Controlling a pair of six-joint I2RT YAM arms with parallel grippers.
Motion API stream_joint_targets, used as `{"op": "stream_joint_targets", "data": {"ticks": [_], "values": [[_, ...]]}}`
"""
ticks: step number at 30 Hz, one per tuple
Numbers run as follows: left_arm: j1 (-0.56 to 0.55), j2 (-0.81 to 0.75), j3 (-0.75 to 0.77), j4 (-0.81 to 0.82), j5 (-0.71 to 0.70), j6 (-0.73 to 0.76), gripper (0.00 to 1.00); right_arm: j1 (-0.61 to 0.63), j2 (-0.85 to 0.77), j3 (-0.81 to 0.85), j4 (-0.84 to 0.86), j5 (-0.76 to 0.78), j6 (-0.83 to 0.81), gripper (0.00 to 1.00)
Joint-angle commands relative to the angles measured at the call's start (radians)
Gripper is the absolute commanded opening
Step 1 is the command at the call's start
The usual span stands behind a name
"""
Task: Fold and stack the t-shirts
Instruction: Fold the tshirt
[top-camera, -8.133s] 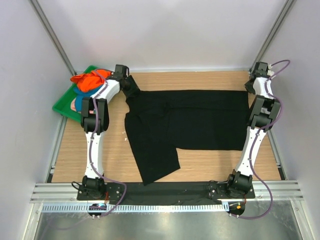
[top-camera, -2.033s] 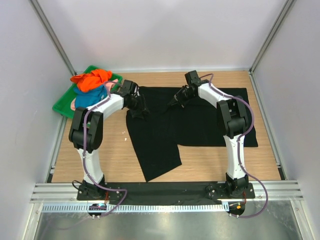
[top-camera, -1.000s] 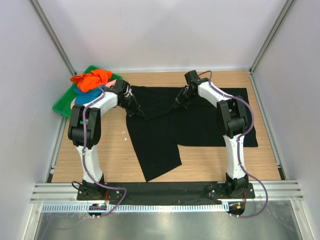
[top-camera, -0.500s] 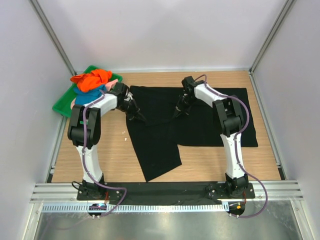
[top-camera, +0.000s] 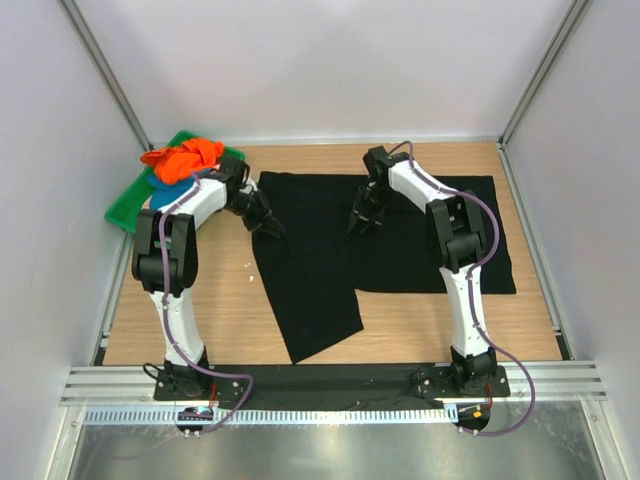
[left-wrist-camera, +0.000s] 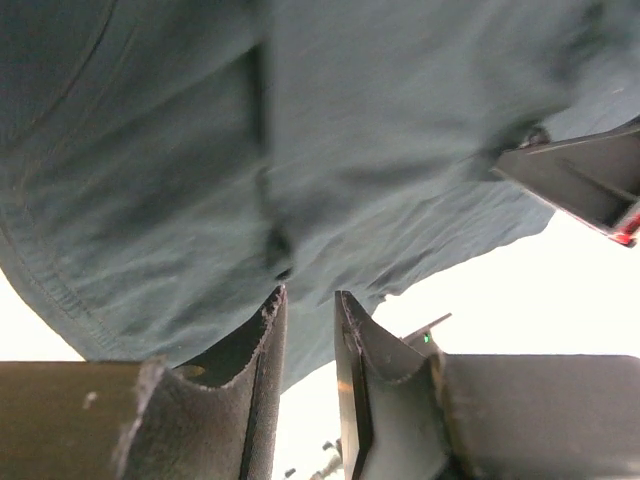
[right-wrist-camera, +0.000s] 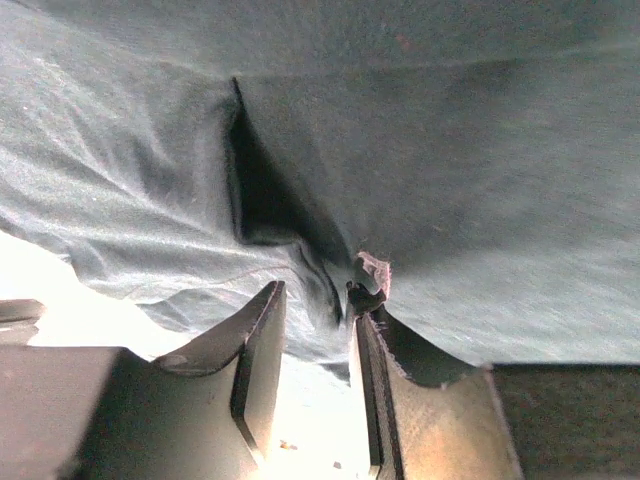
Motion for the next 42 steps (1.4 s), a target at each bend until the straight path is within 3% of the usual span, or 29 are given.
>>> {"op": "stream_joint_targets", "data": {"ticks": [1, 6, 8, 10, 15, 23, 29, 38, 42], "values": [[0.005, -0.062, 0.109, -0.004, -0.024, 0.057, 0.27, -0.002, -0.070, 0.116, -0.089, 0.135, -0.082, 0.38], [0.004, -0.004, 0.200, 0.076, -0.026, -0.003, 0.29, -0.002, -0.027, 0.265, -0.131, 0.290, -0.154, 0.39], [-0.004, 0.037, 0.230, 0.079, -0.055, -0.008, 0.41, -0.005, -0.007, 0.327, -0.145, 0.363, -0.175, 0.39], [-0.013, 0.071, 0.258, 0.093, -0.096, -0.006, 0.46, -0.006, 0.008, 0.364, -0.143, 0.440, -0.211, 0.39], [-0.042, 0.129, 0.301, 0.124, -0.179, -0.011, 0.50, -0.048, 0.017, 0.344, -0.092, 0.594, -0.221, 0.41], [-0.076, 0.209, 0.316, 0.190, -0.381, -0.057, 0.50, -0.126, 0.017, 0.214, 0.098, 0.611, -0.283, 0.41], [-0.076, 0.309, 0.410, 0.107, -0.454, -0.071, 0.54, -0.137, 0.096, 0.198, 0.173, 0.594, -0.312, 0.43], [-0.033, 0.398, 0.520, 0.020, -0.463, -0.005, 0.56, -0.137, 0.217, 0.354, 0.172, 0.566, -0.343, 0.44], [-0.034, 0.326, 0.537, -0.007, -0.497, 0.050, 0.60, -0.147, 0.209, 0.466, 0.071, 0.560, -0.298, 0.45]]}}
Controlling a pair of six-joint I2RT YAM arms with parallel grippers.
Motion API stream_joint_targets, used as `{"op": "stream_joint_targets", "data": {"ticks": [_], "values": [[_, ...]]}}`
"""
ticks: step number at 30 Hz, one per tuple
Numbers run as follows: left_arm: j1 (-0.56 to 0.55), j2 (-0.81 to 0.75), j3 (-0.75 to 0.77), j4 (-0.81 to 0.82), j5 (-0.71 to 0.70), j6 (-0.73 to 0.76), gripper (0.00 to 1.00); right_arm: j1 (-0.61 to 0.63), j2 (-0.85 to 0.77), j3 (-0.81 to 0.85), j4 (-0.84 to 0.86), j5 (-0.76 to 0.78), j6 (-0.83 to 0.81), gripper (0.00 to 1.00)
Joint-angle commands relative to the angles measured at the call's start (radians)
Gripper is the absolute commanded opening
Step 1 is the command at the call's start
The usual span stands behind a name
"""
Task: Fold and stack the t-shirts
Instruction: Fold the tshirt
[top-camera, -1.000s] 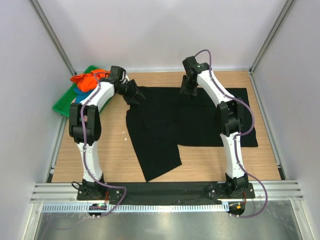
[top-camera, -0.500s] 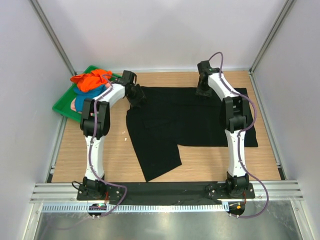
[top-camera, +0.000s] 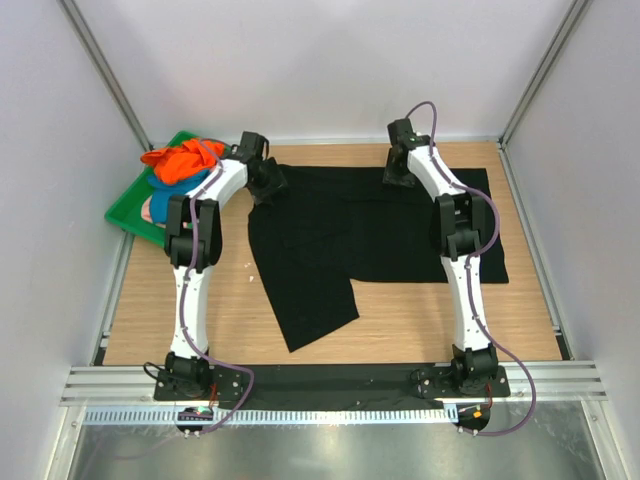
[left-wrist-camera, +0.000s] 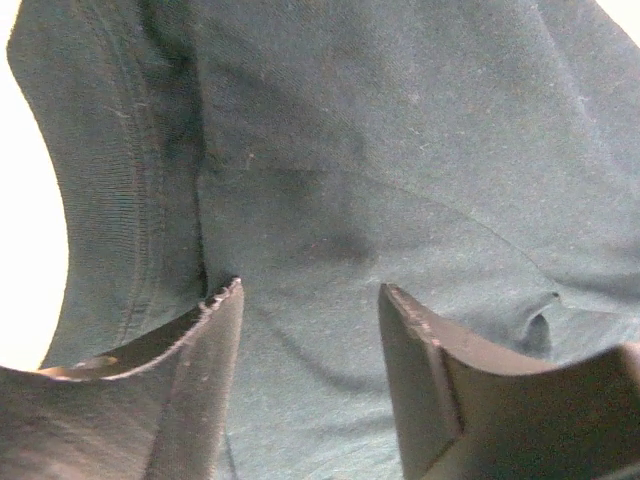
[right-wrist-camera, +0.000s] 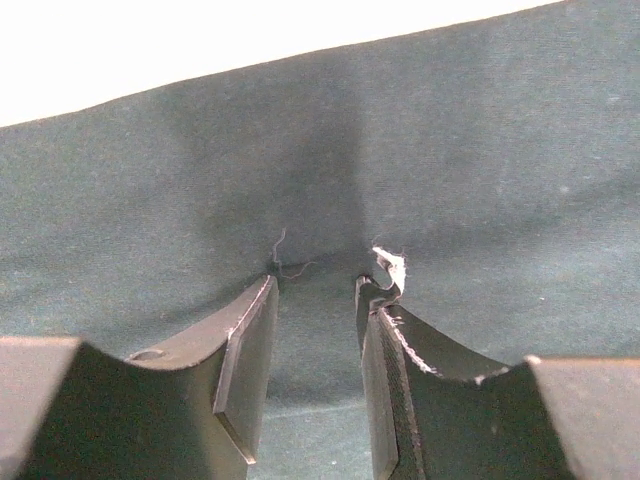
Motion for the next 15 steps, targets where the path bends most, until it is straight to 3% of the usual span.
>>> {"op": "stream_joint_targets", "data": {"ticks": [1, 4, 5, 8, 11, 15], "values": [[0.013, -0.045, 0.007, -0.073, -0.084, 0.076, 0.64, -0.007, 0.004, 0.109, -0.102, -0.007, 0.033, 0.45], [0.011, -0.127, -0.006, -0.097, -0.053, 0.062, 0.68, -0.030, -0.054, 0.158, -0.191, 0.008, 0.072, 0.51], [0.011, -0.147, -0.006, -0.116, -0.022, 0.055, 0.69, -0.033, -0.107, 0.153, -0.205, 0.014, 0.075, 0.62], [-0.007, -0.243, -0.016, -0.157, -0.015, 0.052, 0.70, -0.047, -0.212, 0.121, -0.266, 0.057, 0.070, 0.66], [-0.030, -0.370, -0.077, -0.194, -0.045, 0.067, 0.70, -0.059, -0.313, 0.002, -0.300, 0.048, 0.079, 0.67], [-0.042, -0.552, -0.311, -0.206, -0.072, 0.073, 0.69, -0.065, -0.523, -0.274, -0.303, -0.035, 0.112, 0.67]]}}
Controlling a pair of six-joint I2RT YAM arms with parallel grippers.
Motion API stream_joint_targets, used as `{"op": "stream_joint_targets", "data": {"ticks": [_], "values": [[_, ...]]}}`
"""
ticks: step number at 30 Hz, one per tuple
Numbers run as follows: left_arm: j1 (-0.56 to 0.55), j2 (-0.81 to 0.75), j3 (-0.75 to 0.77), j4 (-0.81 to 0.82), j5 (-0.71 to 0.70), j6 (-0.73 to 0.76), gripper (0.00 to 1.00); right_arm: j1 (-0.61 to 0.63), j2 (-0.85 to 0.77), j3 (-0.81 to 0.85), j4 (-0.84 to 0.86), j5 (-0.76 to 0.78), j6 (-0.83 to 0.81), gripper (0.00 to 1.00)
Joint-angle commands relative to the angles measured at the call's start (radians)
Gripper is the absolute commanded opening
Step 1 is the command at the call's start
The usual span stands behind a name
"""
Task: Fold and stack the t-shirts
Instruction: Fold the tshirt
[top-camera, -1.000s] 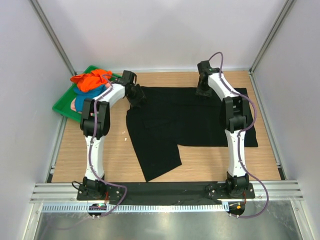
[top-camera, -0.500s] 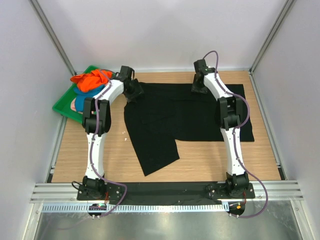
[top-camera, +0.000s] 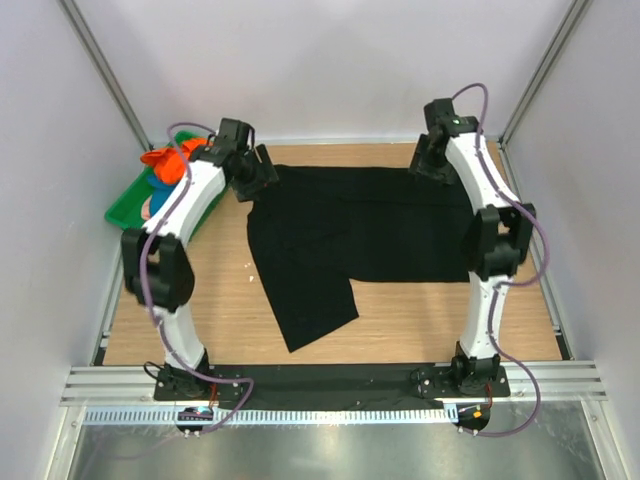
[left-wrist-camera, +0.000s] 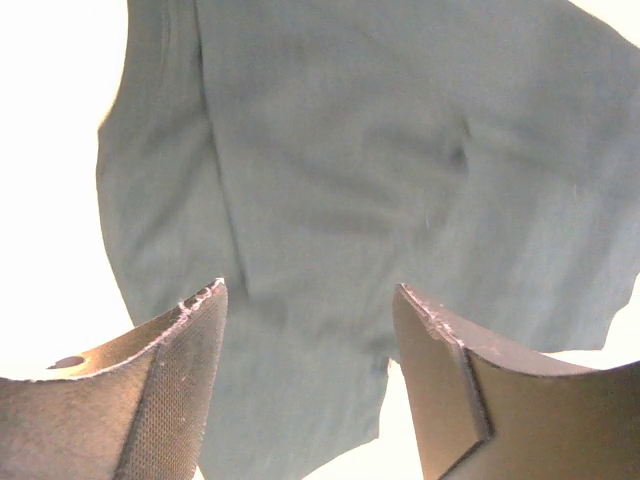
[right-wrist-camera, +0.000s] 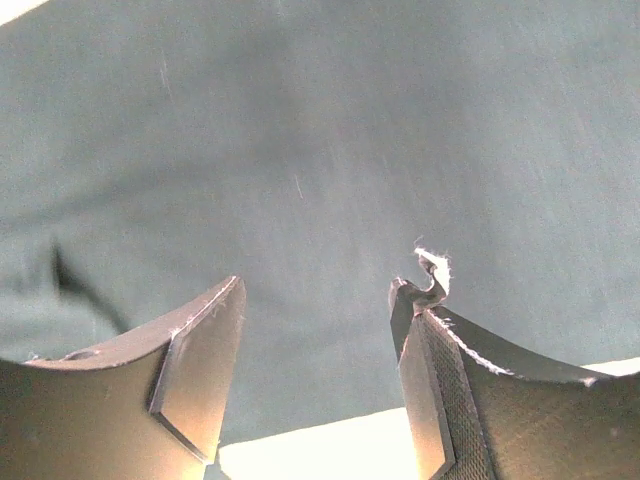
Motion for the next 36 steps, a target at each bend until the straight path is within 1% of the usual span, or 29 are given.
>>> {"op": "stream_joint_targets", "data": {"ticks": [1, 2, 3, 4, 5, 6, 7, 8, 9, 10, 11, 13, 14, 16, 21, 25, 26, 30, 31, 36], "values": [[-0.018, -0.184, -0.177, -0.055, -0.026, 0.026, 0.68, 0.004, -0.229, -0.194, -0.041, -0.069, 0.042, 0.67], [-0.024, -0.260, -0.235, -0.052, -0.026, 0.024, 0.67, 0.004, -0.270, -0.251, -0.012, -0.102, 0.048, 0.67], [-0.025, -0.308, -0.286, -0.049, -0.020, 0.023, 0.66, 0.007, -0.362, -0.359, 0.005, -0.118, 0.054, 0.67], [-0.030, -0.347, -0.393, -0.047, -0.016, 0.018, 0.63, 0.005, -0.405, -0.412, 0.022, -0.129, 0.056, 0.67], [-0.041, -0.423, -0.444, -0.043, -0.008, 0.010, 0.62, 0.005, -0.447, -0.463, 0.039, -0.135, 0.056, 0.67], [-0.048, -0.456, -0.490, -0.040, 0.000, -0.012, 0.61, 0.007, -0.489, -0.542, 0.057, -0.145, 0.056, 0.67], [-0.060, -0.486, -0.547, -0.037, 0.006, -0.025, 0.61, 0.005, -0.555, -0.576, 0.063, -0.150, 0.054, 0.67], [-0.076, -0.549, -0.640, -0.027, 0.013, -0.040, 0.61, 0.005, -0.585, -0.606, 0.062, -0.153, 0.050, 0.67], [-0.115, -0.574, -0.689, -0.023, 0.007, -0.060, 0.61, 0.007, -0.612, -0.655, 0.051, -0.159, 0.051, 0.67], [-0.132, -0.597, -0.731, -0.023, -0.005, -0.103, 0.61, 0.005, -0.634, -0.678, 0.048, -0.175, 0.050, 0.67], [-0.151, -0.617, -0.813, -0.009, -0.011, -0.134, 0.62, 0.005, -0.684, -0.699, 0.048, -0.181, 0.050, 0.67], [-0.189, -0.661, -0.887, 0.018, -0.005, -0.215, 0.63, 0.005, -0.735, -0.759, 0.050, -0.190, 0.050, 0.67], [-0.200, -0.669, -0.956, 0.052, 0.007, -0.241, 0.63, 0.005, -0.776, -0.781, 0.053, -0.190, 0.048, 0.67], [-0.225, -0.675, -1.007, 0.084, 0.019, -0.284, 0.63, 0.005, -0.813, -0.828, 0.050, -0.193, 0.048, 0.67], [-0.278, -0.666, -1.046, 0.104, -0.043, -0.365, 0.60, 0.005, -0.898, -0.900, 0.021, -0.193, 0.053, 0.68], [-0.309, -0.634, -1.035, 0.135, -0.053, -0.411, 0.59, 0.005, -0.956, -0.943, 0.022, -0.195, 0.054, 0.68], [-0.332, -0.623, -1.029, 0.138, -0.060, -0.418, 0.59, 0.005, -0.961, -0.946, 0.021, -0.193, 0.053, 0.68], [-0.361, -0.559, -0.998, 0.074, -0.102, -0.473, 0.58, 0.005, -0.981, -0.953, 0.002, -0.195, 0.051, 0.68], [-0.364, -0.545, -0.982, 0.043, -0.140, -0.480, 0.58, 0.005, -0.987, -0.953, 0.004, -0.193, 0.050, 0.68], [-0.389, -0.490, -0.939, 0.039, -0.152, -0.508, 0.57, 0.004, -0.988, -0.956, 0.005, -0.195, 0.040, 0.68]]}}
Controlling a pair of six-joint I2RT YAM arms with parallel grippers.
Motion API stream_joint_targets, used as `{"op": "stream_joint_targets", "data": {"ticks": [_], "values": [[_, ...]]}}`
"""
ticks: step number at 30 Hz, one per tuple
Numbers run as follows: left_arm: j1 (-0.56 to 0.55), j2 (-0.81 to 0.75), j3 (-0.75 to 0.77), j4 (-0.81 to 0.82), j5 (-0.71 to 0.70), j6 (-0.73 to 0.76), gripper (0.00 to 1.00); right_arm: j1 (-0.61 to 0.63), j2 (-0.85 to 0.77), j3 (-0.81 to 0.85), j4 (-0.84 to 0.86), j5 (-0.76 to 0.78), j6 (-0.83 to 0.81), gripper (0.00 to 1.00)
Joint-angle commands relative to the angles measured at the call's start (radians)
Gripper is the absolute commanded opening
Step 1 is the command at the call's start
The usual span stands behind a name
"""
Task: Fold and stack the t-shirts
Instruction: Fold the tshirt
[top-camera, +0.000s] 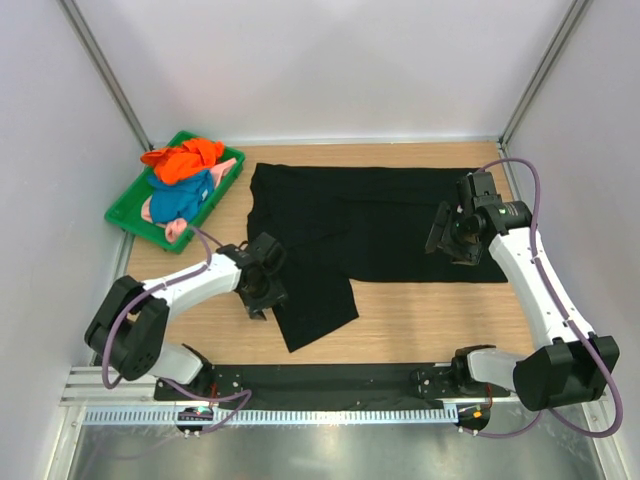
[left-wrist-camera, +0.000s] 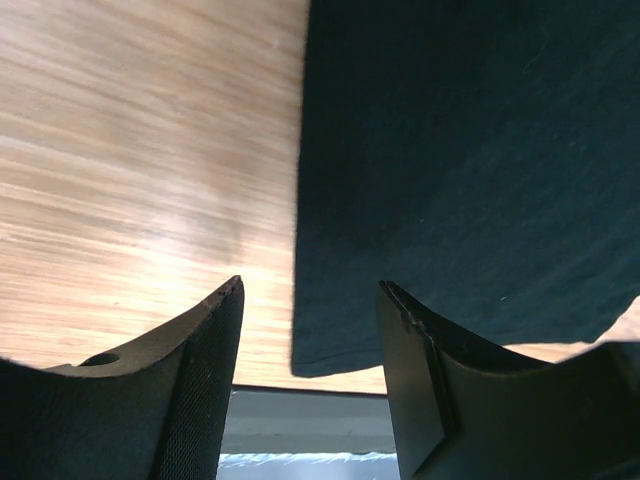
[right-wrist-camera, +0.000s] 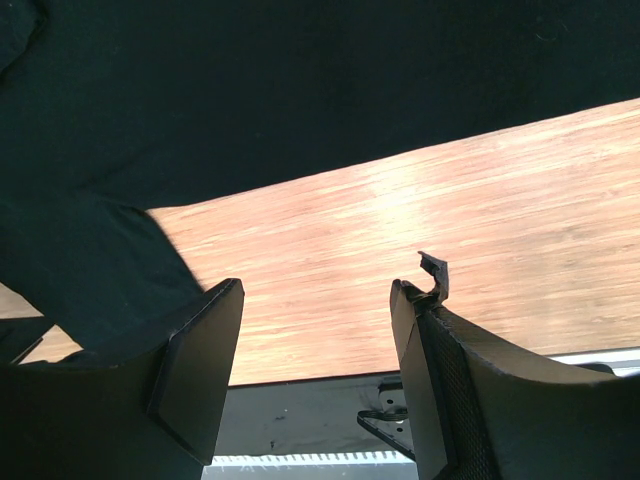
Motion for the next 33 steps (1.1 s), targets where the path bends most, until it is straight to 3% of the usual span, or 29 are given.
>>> {"op": "stream_joint_targets", "data": {"ticks": [1, 14, 17, 23, 33], "values": [[-0.019, 0.027, 0.056, -0.020, -0.052, -0.052, 0.56, -0.001, -0.024, -0.002, 0.003, -0.009, -0.008, 0.68], [-0.059, 0.152, 0.059, -0.017, -0.083, -0.094, 0.34, -0.002, 0.015, 0.021, -0.024, 0.041, -0.025, 0.68], [-0.059, 0.173, 0.043, 0.007, -0.087, -0.089, 0.16, -0.002, 0.024, 0.006, -0.018, 0.043, -0.019, 0.68], [-0.059, 0.181, 0.069, -0.005, -0.136, -0.026, 0.00, -0.048, 0.053, -0.005, 0.003, 0.046, -0.027, 0.68], [-0.059, 0.002, 0.120, -0.017, -0.196, 0.118, 0.00, -0.273, 0.179, -0.034, 0.054, 0.080, -0.064, 0.68]]}}
